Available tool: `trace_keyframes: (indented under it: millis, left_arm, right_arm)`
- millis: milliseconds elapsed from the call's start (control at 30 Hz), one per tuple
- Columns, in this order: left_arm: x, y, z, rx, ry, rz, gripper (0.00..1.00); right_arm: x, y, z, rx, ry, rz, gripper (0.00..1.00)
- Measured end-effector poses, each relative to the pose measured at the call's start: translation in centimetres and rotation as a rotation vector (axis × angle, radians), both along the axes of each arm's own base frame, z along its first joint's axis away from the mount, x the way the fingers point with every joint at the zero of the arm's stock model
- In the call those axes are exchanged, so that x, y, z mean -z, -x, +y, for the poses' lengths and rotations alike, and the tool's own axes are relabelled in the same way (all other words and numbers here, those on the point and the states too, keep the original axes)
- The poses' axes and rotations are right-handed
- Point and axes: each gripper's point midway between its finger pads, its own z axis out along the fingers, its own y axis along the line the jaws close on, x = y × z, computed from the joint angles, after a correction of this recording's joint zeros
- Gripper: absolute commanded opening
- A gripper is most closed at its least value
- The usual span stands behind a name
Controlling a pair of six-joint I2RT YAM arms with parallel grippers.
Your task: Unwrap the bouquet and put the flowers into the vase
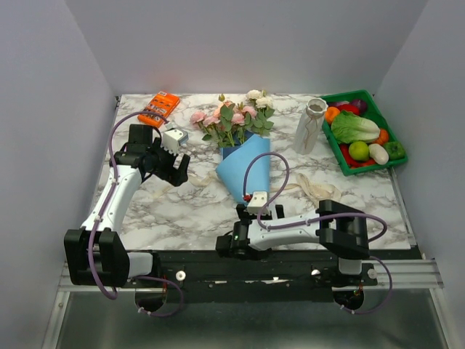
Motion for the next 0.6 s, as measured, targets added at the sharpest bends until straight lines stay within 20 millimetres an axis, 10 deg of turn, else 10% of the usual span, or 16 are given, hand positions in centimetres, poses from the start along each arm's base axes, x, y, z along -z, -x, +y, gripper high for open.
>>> trace_keyframes:
  millis: [467, 600]
  left_arm:
    - [0.0, 0.0, 0.0, 0.0, 0.002, -0.001, 0.99]
    - [0.0, 0.0, 0.0, 0.0, 0.001, -0.001, 0.99]
  right_arm:
    - [1.0, -0.8, 0.1, -0.19, 0.044, 0.128, 1.0]
    - [-2.1, -1.5, 2.8, -0.337, -0.061, 0.112, 1.0]
